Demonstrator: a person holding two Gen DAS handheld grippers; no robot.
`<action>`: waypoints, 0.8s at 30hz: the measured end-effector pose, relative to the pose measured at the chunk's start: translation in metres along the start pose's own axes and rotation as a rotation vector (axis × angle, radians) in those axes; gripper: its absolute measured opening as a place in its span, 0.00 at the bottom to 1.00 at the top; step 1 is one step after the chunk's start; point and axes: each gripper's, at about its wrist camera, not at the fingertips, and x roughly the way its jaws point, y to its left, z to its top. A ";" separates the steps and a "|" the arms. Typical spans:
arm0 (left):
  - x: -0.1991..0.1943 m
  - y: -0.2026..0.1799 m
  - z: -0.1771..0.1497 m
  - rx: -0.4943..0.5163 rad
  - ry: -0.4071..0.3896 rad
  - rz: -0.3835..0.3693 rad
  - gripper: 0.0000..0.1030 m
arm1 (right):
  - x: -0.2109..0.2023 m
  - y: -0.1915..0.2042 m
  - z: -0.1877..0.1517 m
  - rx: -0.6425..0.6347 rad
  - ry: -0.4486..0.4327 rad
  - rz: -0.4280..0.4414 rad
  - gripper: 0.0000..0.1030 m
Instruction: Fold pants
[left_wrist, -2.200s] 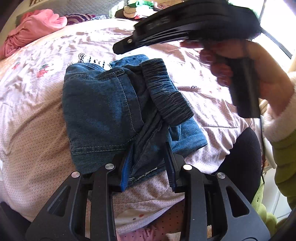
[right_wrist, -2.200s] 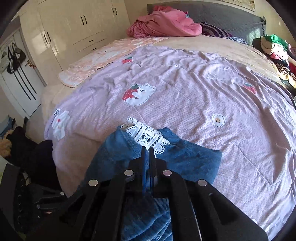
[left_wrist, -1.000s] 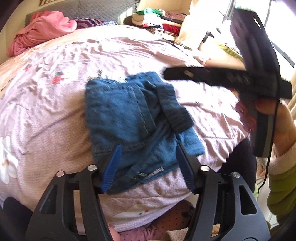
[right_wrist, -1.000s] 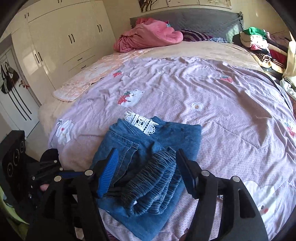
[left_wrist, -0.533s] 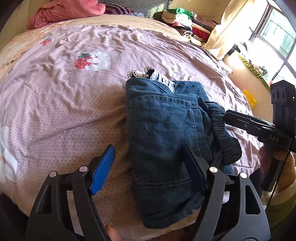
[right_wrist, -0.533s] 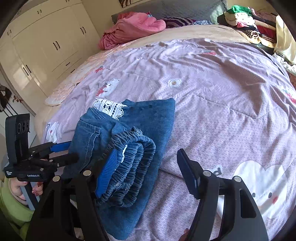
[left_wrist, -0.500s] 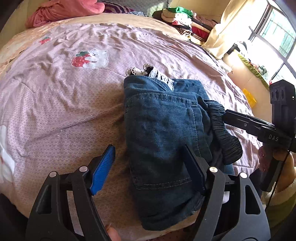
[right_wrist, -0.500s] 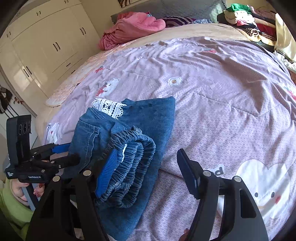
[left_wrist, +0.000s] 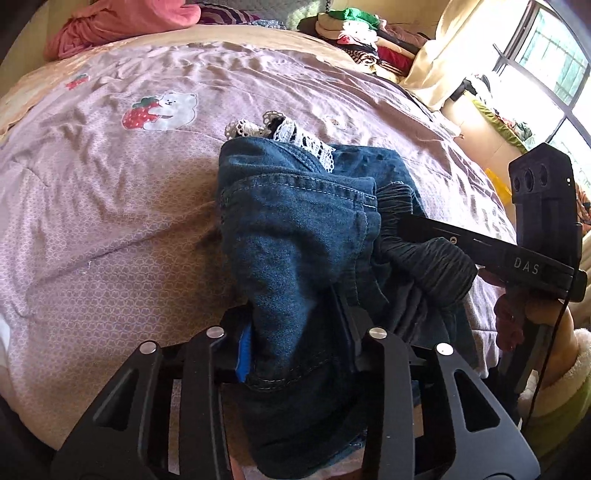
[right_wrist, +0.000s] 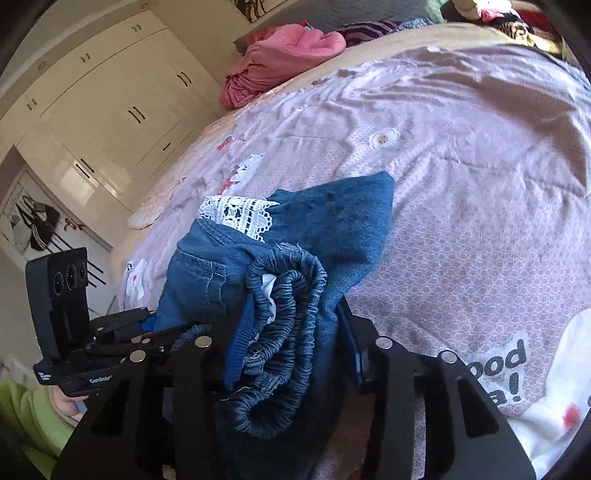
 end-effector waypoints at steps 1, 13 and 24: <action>-0.004 -0.002 0.001 0.007 -0.010 0.003 0.21 | -0.003 0.008 0.000 -0.033 -0.012 -0.021 0.36; -0.034 0.014 0.048 0.026 -0.146 0.075 0.18 | 0.003 0.069 0.057 -0.226 -0.097 -0.091 0.33; -0.006 0.060 0.105 0.005 -0.167 0.160 0.18 | 0.066 0.069 0.122 -0.258 -0.078 -0.166 0.33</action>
